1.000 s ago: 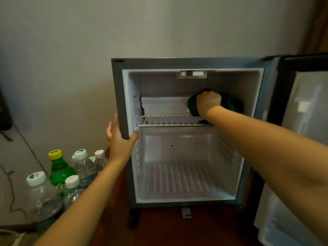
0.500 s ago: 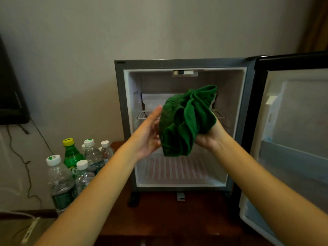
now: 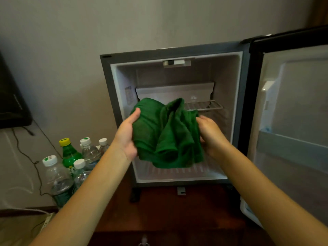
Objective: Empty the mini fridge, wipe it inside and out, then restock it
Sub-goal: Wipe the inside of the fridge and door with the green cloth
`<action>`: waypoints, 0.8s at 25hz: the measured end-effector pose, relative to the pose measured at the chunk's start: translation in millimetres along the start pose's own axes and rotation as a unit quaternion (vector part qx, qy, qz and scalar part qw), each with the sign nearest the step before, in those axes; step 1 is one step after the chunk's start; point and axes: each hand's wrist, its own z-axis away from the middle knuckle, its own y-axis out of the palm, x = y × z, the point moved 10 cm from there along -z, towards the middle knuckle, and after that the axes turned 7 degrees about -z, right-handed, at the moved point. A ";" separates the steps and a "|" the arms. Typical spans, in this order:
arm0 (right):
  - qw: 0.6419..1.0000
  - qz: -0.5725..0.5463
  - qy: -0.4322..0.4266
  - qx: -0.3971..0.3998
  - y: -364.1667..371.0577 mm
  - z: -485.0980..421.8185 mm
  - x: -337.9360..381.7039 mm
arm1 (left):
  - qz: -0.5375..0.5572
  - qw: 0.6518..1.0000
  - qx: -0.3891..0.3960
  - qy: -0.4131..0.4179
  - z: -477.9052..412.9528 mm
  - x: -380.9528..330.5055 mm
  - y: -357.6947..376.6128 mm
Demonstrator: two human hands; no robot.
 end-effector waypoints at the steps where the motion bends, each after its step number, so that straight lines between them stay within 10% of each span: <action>1: 0.998 0.041 -0.037 -0.035 -8.8 -9.3 2.2 | -0.009 0.999 -0.031 0.014 -3.4 -7.9 -12.1; 6: 0.876 0.368 -0.300 -0.090 3.8 -36.0 52.9 | -0.017 0.989 -0.086 0.119 -27.2 -48.0 -17.5; 10: 0.726 0.643 -0.215 -0.115 5.4 -84.0 31.8 | 0.036 0.973 -0.094 0.209 -63.8 -68.0 12.2; 20: 0.646 0.604 -0.407 -0.228 3.9 -88.6 6.2 | -0.138 0.969 -0.041 0.199 -187.6 -33.1 176.4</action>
